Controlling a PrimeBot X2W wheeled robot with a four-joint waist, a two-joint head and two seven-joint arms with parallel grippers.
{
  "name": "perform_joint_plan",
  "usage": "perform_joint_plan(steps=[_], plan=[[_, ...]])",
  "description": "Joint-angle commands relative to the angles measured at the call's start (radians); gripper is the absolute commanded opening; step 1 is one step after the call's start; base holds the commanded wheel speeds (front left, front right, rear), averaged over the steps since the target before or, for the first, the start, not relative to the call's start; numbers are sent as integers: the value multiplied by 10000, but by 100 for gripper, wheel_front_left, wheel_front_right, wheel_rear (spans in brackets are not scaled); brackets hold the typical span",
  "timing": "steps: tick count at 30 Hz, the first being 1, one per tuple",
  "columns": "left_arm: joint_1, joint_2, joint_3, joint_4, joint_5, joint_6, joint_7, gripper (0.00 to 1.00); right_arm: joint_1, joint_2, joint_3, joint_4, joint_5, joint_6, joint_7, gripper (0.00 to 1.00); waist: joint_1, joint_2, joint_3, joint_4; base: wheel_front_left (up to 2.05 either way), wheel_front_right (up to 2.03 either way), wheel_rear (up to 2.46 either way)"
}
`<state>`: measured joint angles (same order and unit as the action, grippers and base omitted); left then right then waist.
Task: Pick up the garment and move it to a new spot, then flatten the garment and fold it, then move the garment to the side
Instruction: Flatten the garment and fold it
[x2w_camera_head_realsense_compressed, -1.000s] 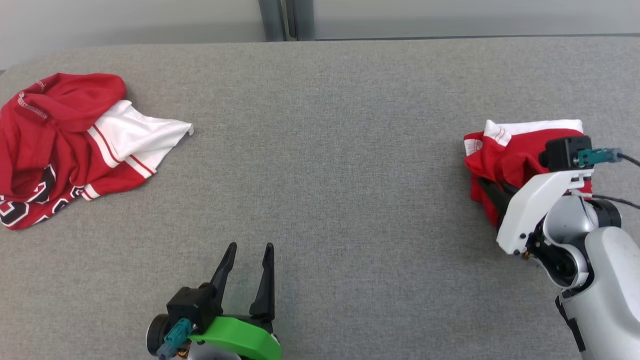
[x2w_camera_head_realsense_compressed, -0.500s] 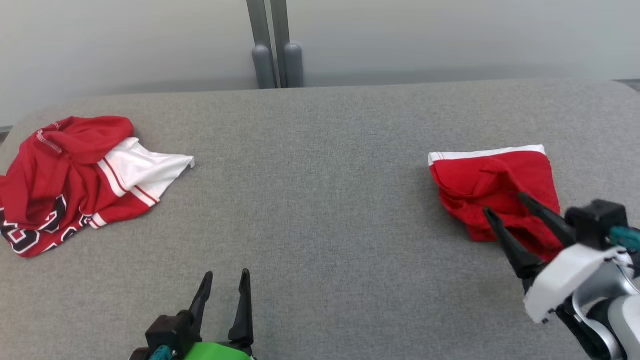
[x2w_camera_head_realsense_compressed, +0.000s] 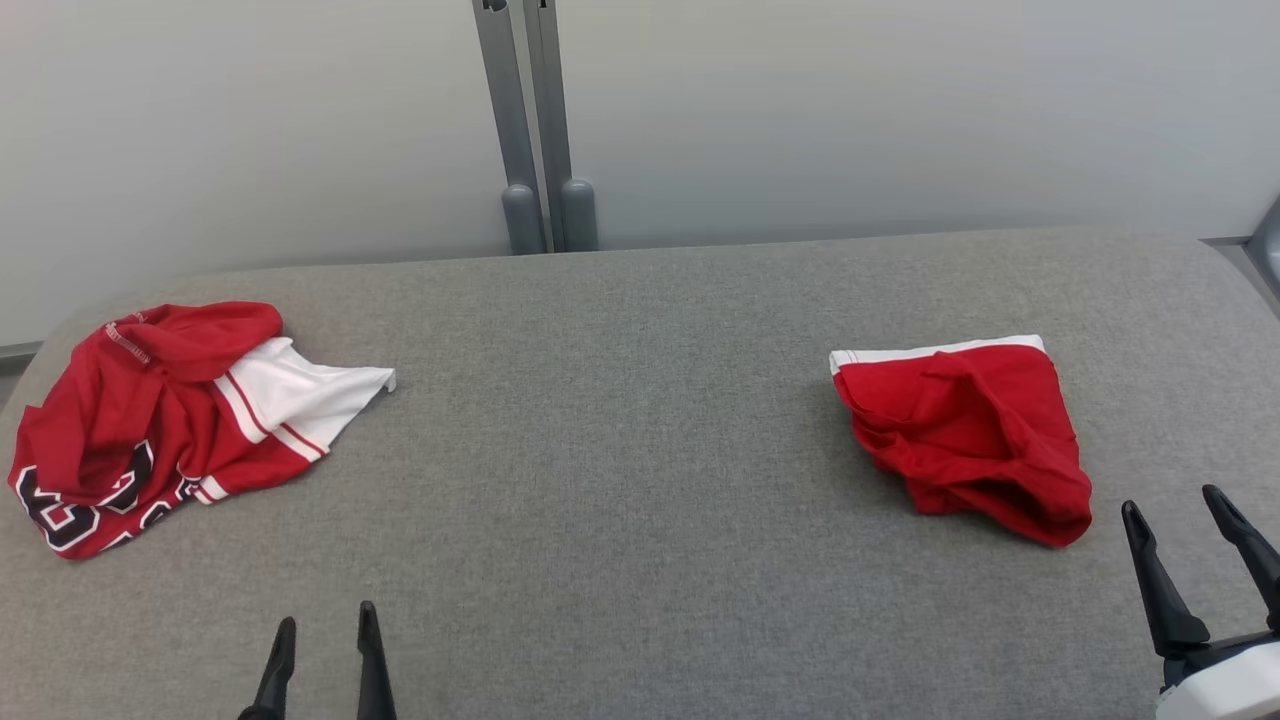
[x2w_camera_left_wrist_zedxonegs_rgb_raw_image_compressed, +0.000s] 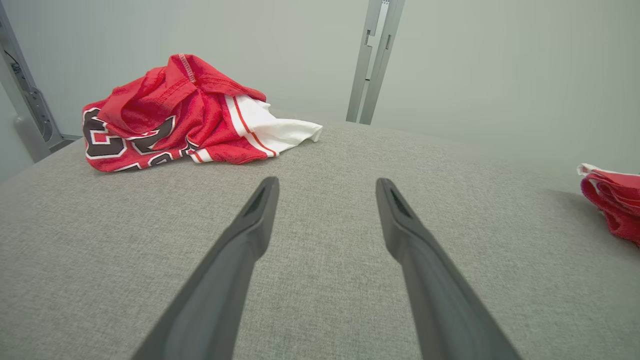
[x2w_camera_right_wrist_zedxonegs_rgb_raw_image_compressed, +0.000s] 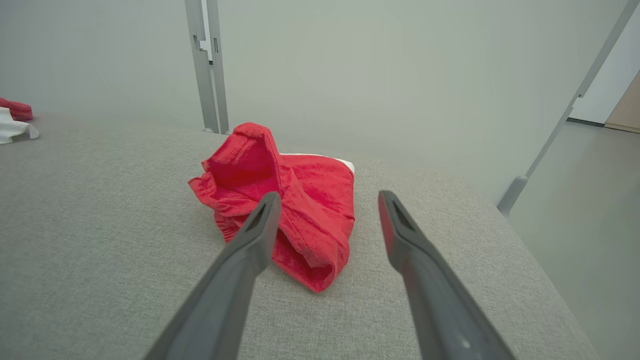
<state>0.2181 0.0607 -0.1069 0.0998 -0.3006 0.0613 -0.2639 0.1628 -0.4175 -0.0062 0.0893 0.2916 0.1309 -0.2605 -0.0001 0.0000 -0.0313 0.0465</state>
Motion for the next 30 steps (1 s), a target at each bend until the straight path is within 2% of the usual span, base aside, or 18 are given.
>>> perform_joint_plan(steps=[1,6,11,15,16,17,18,22,26,30], plan=[[248,-9,234,-110,196,-39,-5,100,138,162,-159,-92,-116,-3,-47,100,1,0,-48,-29,0,0,0],[615,-62,608,-143,527,-433,-4,100,375,658,-583,-120,-270,-3,-53,100,1,0,-75,66,0,0,0],[559,-94,735,-180,661,-622,-4,100,271,941,-899,-132,-76,-3,-54,100,1,0,11,168,0,0,0],[291,-99,647,-164,508,-673,-5,100,-433,713,-928,377,46,-3,-55,100,1,0,289,248,0,0,0],[211,-100,563,-163,463,-686,-5,100,-755,593,-846,630,25,-3,-53,51,1,0,423,278,0,0,0],[109,-103,484,-169,448,-700,-5,100,-1139,529,-814,835,45,-3,-54,36,1,0,587,313,0,0,0],[-30,-100,412,-183,438,-703,-5,100,-1589,400,-704,1221,44,-3,-40,0,1,0,780,358,0,0,0],[-454,-96,37,-147,344,-623,-4,100,-3437,6,15,2518,-284,-3,356,0,1,0,1469,590,0,0,0],[-847,-95,-338,-24,124,-533,-4,100,-4987,17,502,3935,-472,-3,742,0,1,0,1890,880,0,0,0],[-1021,-93,-660,110,75,-429,-5,100,-5878,172,1012,5261,-578,-3,758,0,1,0,1995,1092,0,0,0]])
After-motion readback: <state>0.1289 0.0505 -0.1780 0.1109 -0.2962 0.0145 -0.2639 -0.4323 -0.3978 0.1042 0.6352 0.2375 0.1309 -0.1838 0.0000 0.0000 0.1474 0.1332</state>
